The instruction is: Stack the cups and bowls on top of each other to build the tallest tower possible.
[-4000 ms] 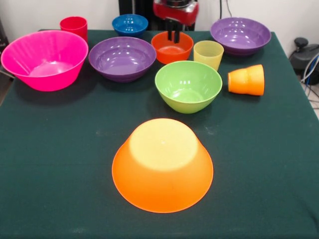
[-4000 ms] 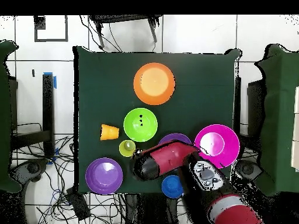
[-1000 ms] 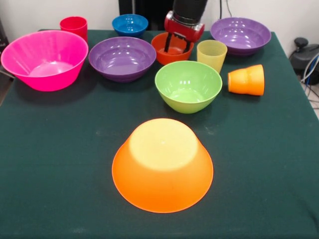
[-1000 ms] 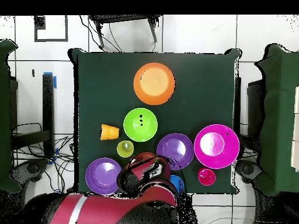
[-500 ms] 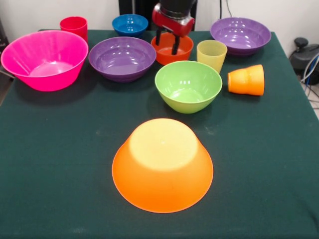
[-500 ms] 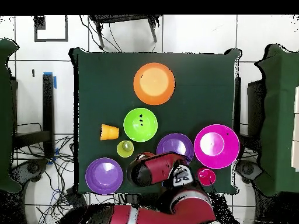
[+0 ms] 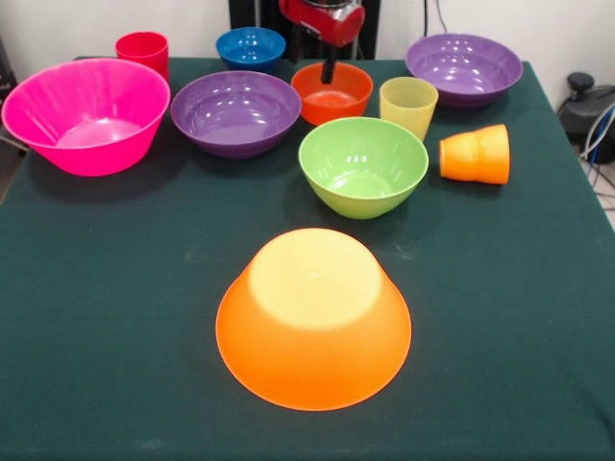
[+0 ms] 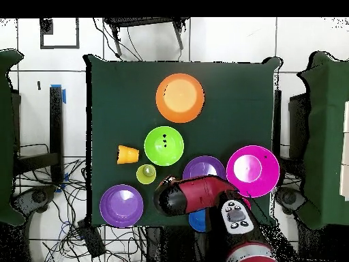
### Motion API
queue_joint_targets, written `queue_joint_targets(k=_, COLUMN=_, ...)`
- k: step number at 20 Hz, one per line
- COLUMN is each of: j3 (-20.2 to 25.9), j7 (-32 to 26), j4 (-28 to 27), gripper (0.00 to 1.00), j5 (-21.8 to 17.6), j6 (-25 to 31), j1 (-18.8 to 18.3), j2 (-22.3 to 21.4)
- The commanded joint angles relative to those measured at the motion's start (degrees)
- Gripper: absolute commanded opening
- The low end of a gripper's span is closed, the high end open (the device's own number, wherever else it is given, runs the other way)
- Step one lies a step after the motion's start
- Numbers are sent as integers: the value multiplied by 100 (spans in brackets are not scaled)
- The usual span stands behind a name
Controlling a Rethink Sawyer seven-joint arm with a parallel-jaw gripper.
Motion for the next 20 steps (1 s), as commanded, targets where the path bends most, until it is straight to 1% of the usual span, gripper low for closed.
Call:
queue_joint_targets(k=1, j3=1157, j7=-812, j4=217, gripper=100, j5=41, j6=225, j1=-76, j2=32)
queue_joint_targets(k=7, j3=998, j7=-336, j4=-35, gripper=100, j5=-25, j6=-50, j1=258, j2=313)
queue_joint_targets(k=10, j3=847, j7=-167, j4=-169, gripper=100, j5=-115, j6=-245, j1=429, j2=529)
queue_joint_targets(k=13, j3=702, j7=-17, j4=-173, gripper=100, j5=-193, j6=-530, j1=568, j2=601)
queue_joint_targets(k=15, j3=587, j7=65, j4=-206, gripper=100, j5=-216, j6=-613, j1=684, j2=638)
queue_joint_targets(k=20, j3=465, j7=59, j4=-235, gripper=100, j5=-199, j6=-633, j1=803, j2=661)
